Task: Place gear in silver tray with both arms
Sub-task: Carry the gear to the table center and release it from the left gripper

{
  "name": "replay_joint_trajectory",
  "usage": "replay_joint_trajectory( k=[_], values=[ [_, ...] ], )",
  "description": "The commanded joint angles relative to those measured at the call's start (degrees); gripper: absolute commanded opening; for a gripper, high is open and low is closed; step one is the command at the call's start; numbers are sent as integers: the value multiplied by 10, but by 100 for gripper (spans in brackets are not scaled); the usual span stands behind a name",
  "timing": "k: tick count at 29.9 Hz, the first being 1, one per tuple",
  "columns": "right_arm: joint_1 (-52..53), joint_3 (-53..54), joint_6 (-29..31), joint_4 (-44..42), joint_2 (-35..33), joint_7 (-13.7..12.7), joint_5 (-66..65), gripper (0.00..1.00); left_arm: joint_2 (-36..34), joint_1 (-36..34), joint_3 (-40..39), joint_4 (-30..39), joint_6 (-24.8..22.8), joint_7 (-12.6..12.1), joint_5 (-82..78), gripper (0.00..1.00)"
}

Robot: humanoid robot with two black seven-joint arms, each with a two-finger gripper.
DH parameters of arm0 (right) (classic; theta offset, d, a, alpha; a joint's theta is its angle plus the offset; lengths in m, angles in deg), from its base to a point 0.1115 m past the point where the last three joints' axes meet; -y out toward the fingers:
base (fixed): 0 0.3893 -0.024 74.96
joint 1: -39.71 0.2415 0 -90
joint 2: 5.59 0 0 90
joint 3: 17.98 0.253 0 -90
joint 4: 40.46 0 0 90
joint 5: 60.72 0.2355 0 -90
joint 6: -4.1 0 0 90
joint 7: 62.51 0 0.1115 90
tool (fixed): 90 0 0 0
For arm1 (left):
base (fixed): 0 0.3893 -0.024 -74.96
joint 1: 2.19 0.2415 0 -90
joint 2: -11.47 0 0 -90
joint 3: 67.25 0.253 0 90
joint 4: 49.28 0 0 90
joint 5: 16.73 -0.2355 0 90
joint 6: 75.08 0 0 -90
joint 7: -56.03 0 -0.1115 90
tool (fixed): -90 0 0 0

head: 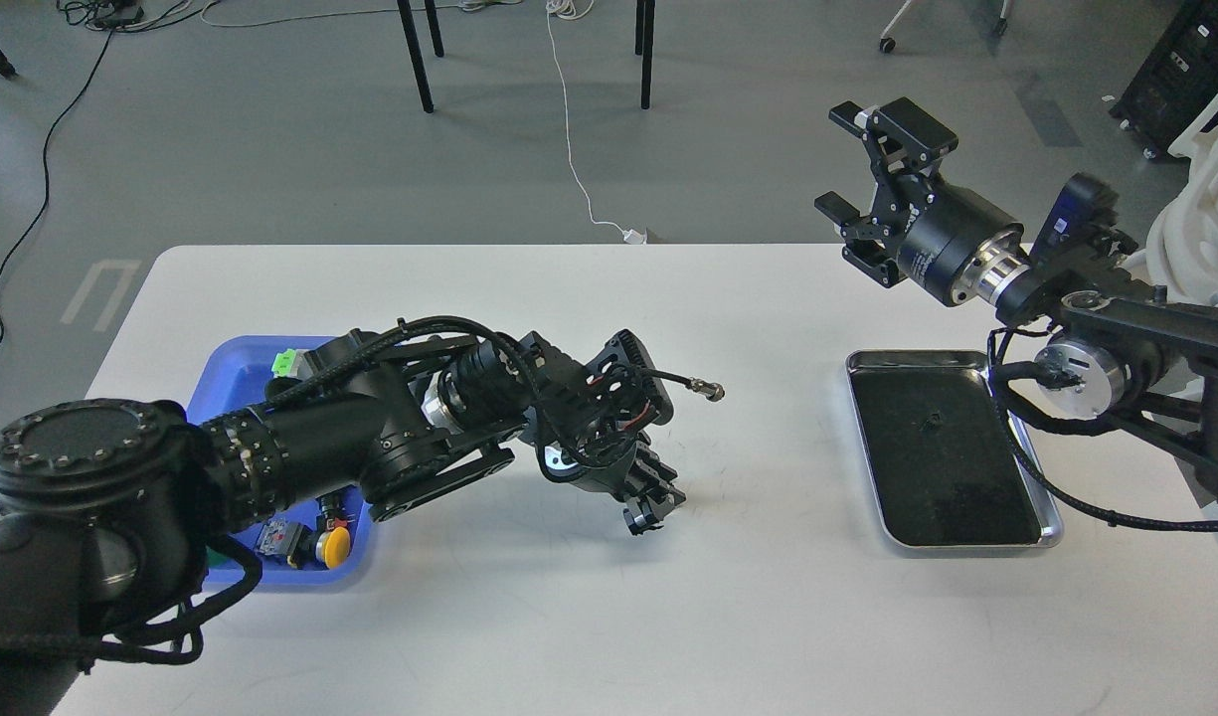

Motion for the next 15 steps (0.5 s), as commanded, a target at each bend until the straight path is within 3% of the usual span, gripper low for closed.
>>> replay_joint_trajectory(
  k=[1, 2, 3, 4, 8, 15],
  values=[
    [-2, 1, 1, 0, -1, 0, 0, 97, 0, 2, -3, -1, 0, 0, 2, 55],
    [-2, 1, 0, -1, -1, 0, 1, 97, 0, 3, -8, -1, 1, 0, 2, 72],
    [-1, 2, 0, -1, -1, 0, 1, 97, 0, 3, -9, -1, 5, 0, 6, 81],
    [-2, 2, 1, -1, -1, 0, 1, 97, 0, 2, -10, -1, 11, 0, 16, 85],
    [-2, 2, 2, 0, -3, 0, 1, 97, 0, -3, -10, 0, 34, 0, 72, 94],
    [-7, 3, 3, 3, -21, 0, 1, 97, -32, -17, -64, 30, 49, 0, 194, 96]
  ],
)
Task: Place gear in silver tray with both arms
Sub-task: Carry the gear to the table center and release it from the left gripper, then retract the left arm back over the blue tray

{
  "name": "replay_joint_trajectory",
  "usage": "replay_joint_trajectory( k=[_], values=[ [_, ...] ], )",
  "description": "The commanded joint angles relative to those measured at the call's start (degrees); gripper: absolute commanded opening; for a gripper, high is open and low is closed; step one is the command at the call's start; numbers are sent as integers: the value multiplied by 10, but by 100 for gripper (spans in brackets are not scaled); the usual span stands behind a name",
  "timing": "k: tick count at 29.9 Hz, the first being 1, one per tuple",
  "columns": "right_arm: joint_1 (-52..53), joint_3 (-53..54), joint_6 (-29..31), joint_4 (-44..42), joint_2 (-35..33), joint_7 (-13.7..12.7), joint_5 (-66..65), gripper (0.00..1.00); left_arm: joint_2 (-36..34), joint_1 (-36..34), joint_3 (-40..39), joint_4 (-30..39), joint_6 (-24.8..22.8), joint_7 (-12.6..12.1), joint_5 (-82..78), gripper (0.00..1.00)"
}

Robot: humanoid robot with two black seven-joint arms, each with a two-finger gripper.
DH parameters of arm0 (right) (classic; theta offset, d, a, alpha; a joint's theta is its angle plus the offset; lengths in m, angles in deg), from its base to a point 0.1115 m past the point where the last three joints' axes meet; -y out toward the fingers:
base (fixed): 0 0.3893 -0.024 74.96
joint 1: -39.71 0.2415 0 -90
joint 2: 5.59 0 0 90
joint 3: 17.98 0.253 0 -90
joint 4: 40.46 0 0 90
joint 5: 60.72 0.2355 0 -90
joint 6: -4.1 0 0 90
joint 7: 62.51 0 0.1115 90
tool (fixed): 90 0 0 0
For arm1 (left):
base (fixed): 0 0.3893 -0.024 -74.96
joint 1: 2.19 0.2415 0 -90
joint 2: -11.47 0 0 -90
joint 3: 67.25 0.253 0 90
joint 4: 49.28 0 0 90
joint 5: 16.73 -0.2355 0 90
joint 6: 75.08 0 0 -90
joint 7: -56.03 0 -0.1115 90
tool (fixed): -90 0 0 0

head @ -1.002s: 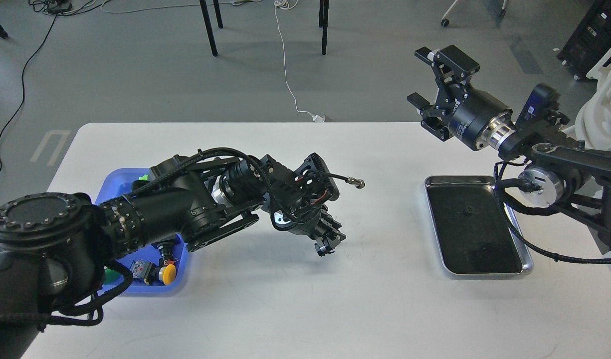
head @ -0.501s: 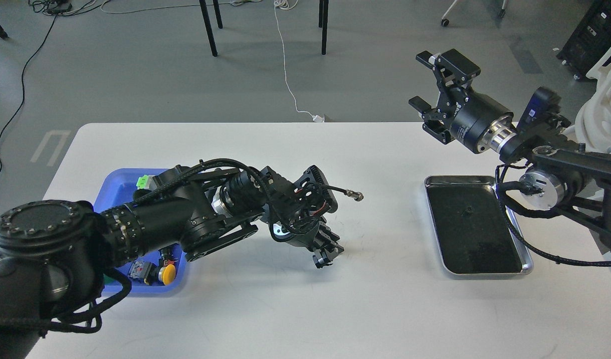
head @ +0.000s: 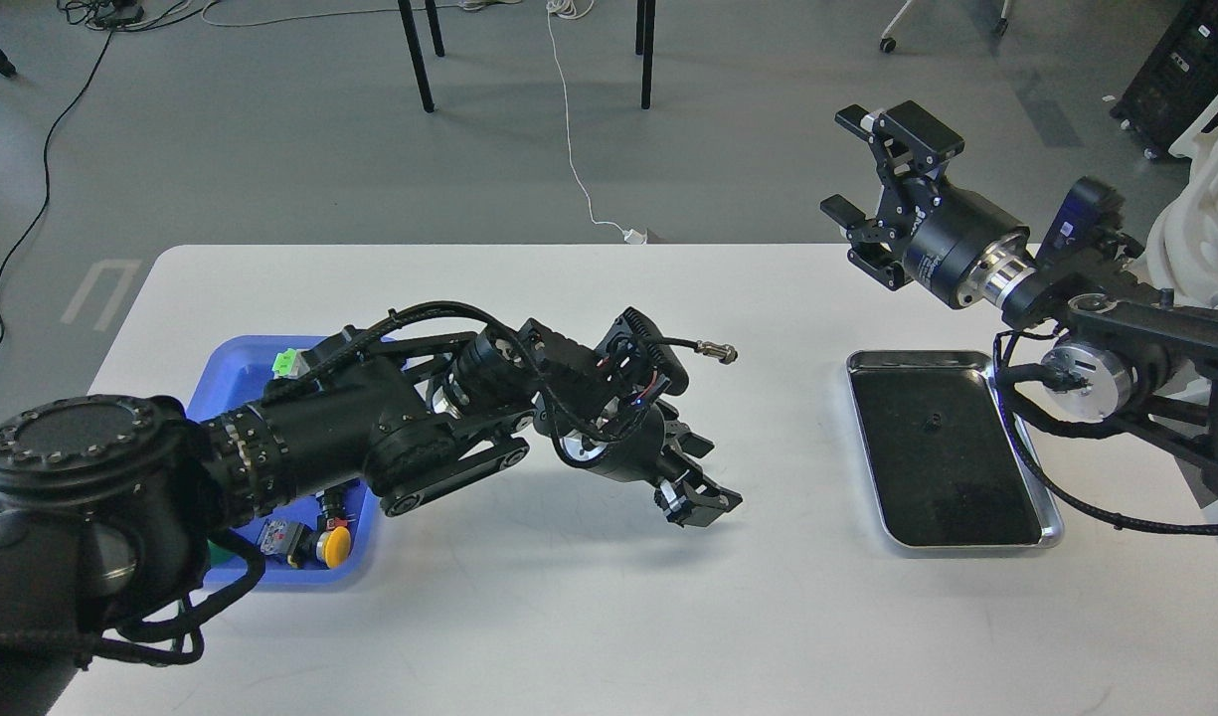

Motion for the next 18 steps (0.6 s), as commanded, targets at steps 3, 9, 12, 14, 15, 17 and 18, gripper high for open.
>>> replay_joint_trajectory(
  k=[3, 9, 12, 14, 15, 17, 18],
  values=[
    [-20, 7, 4, 5, -25, 0, 0, 97, -75, 23, -84, 9, 38, 0, 207, 97],
    [-67, 9, 7, 12, -44, 0, -7, 98, -191, 136, -144, 55, 61, 0, 551, 97],
    [-93, 7, 7, 12, -46, 0, -59, 98, -221, 225, -220, 89, 60, 0, 662, 98],
    [-107, 7, 7, 12, -46, 0, -115, 98, -220, 287, -306, 104, 62, 0, 684, 98],
    [-110, 6, 7, 12, -45, 0, -140, 98, -215, 318, -347, 108, 62, 0, 687, 98],
    [-111, 2, 7, 15, -38, 0, -204, 98, -203, 367, -418, 111, 62, 0, 690, 98],
    [-110, 0, 7, 17, -37, 0, -233, 98, -200, 382, -437, 111, 62, 0, 690, 98]
  ],
)
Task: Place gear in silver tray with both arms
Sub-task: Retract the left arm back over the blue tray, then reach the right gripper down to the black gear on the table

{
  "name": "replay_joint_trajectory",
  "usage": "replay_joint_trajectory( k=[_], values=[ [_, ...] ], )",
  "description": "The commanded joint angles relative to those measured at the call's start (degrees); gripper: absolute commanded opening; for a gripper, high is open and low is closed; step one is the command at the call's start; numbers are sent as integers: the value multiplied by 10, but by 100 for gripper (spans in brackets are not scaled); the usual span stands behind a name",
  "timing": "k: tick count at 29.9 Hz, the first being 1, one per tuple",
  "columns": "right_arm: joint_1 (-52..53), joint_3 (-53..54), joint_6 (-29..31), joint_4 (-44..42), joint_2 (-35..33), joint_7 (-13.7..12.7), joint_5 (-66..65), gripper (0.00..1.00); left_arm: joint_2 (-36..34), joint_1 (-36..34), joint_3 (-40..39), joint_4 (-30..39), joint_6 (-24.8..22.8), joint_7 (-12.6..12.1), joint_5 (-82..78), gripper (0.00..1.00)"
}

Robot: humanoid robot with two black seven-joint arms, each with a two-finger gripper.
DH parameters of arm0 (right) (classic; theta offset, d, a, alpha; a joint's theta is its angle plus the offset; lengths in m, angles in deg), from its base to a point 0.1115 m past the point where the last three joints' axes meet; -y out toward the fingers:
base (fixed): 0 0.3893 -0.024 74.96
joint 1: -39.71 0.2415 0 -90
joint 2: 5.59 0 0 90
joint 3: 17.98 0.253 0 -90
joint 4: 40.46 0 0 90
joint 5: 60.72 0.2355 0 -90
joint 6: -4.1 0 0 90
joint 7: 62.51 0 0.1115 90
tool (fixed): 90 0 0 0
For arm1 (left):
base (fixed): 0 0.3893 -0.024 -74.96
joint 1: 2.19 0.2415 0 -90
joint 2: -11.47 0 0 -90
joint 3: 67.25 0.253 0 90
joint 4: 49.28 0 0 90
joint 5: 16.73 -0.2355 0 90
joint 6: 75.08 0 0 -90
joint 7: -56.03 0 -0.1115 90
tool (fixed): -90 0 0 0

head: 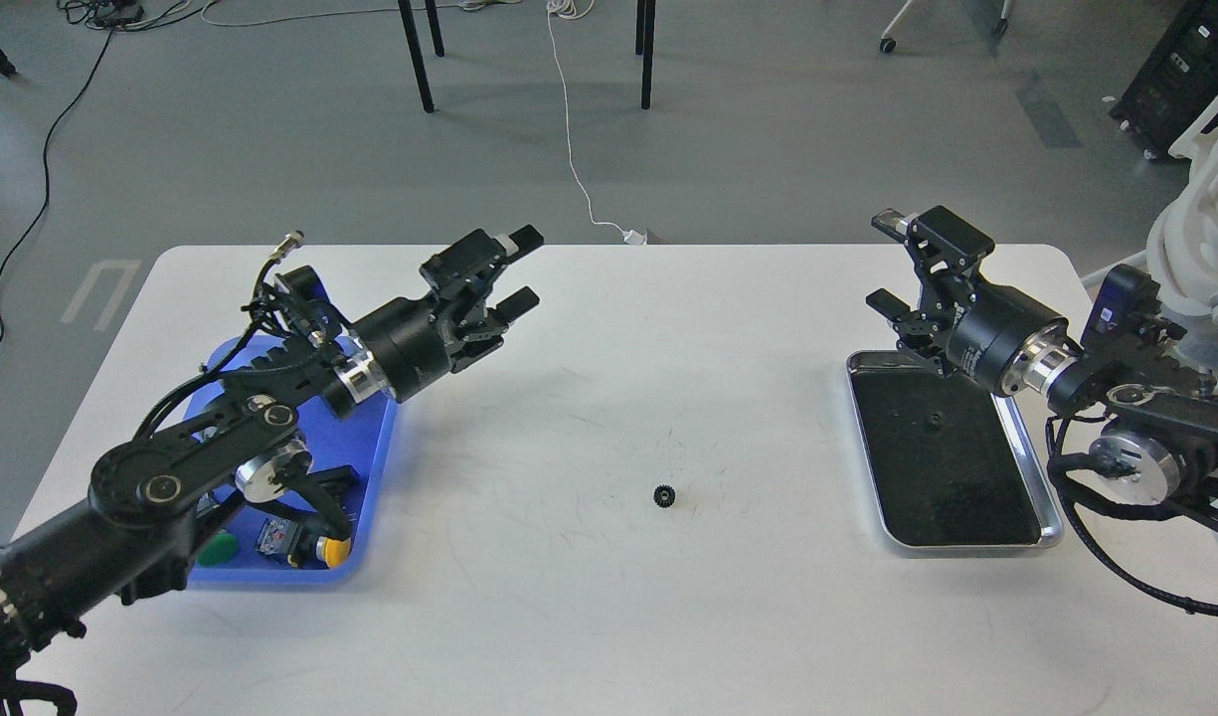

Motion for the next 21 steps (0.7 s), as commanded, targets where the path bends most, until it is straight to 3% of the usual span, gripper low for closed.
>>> replay_joint_trajectory(
  k=[1, 5, 8, 14, 21],
  values=[
    [0, -9, 0, 10, 4, 0, -112, 98, 10, 71, -92, 5, -1, 0, 7, 98],
    [60, -72, 0, 14, 4, 0, -237, 98, -7, 90, -105, 3, -10, 0, 34, 98],
    [151, -183, 0, 15, 23, 0, -315, 98, -14, 104, -118, 2, -30, 0, 112, 98],
    [314, -383, -9, 10, 144, 0, -372, 98, -8, 104, -148, 2, -33, 0, 148, 98],
    [368, -505, -89, 8, 254, 0, -422, 98, 2, 104, -167, 5, -31, 0, 150, 98]
  ],
)
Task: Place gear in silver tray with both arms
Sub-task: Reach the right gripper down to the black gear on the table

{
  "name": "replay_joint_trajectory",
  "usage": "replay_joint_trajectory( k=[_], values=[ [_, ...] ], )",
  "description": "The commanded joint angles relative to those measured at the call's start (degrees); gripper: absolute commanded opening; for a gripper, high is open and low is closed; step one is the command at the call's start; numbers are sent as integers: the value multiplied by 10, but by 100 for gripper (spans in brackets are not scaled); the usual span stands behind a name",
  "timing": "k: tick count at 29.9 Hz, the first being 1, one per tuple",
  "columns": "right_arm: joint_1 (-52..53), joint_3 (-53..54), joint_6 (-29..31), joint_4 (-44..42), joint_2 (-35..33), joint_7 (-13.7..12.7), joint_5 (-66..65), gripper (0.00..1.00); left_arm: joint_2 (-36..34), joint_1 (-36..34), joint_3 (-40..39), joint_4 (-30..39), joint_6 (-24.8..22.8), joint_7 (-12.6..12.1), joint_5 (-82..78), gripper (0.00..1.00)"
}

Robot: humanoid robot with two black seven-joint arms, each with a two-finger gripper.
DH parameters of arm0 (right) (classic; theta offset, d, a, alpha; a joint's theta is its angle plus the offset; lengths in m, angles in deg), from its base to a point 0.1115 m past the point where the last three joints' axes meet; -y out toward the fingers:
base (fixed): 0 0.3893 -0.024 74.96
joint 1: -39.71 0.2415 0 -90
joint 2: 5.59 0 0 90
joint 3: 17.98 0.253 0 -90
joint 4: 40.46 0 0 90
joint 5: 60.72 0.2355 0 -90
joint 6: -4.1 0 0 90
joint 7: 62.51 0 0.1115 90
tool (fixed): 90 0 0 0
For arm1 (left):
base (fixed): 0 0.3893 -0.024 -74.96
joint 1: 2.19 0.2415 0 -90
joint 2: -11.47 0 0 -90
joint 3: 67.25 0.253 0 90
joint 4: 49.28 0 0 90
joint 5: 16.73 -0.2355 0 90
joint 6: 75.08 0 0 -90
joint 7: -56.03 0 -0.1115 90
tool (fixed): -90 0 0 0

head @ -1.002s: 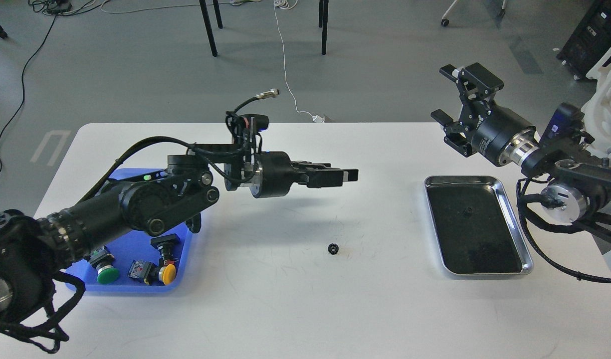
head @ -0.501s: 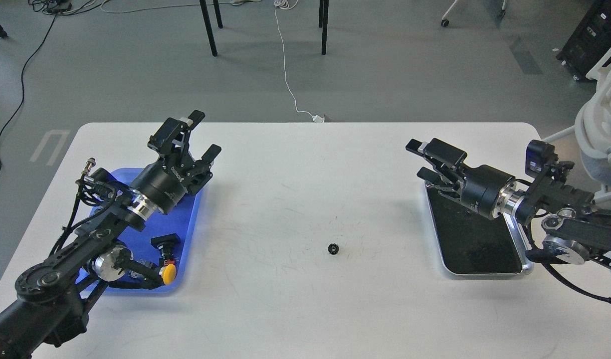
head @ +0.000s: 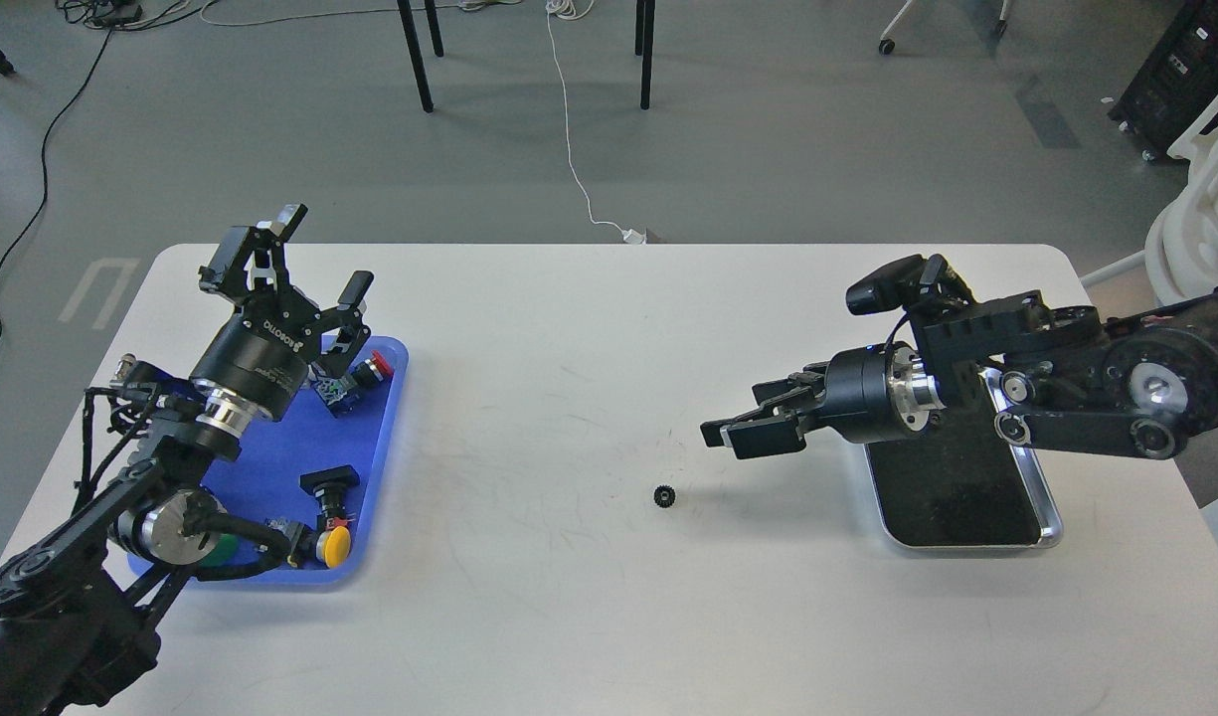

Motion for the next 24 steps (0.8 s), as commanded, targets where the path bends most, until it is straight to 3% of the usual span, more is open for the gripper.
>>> replay_joint_trajectory(
  k=[1, 11, 13, 16, 24],
  values=[
    [10, -58, -36, -2, 62, 0, -10, 98, 14, 0, -24, 1, 3, 0, 5, 98],
    [7, -127, -103, -49, 170, 0, -10, 91, 22, 5, -25, 2, 2, 0, 5, 98],
    [4, -134, -105, -60, 181, 0, -10, 87, 22, 4, -25, 2, 2, 0, 5, 98],
    [0, -142, -106, -69, 199, 0, -9, 72, 22, 5, -26, 2, 2, 0, 6, 98],
    [-18, -146, -109, -96, 212, 0, -8, 72, 20, 10, -27, 2, -1, 0, 6, 98]
  ],
)
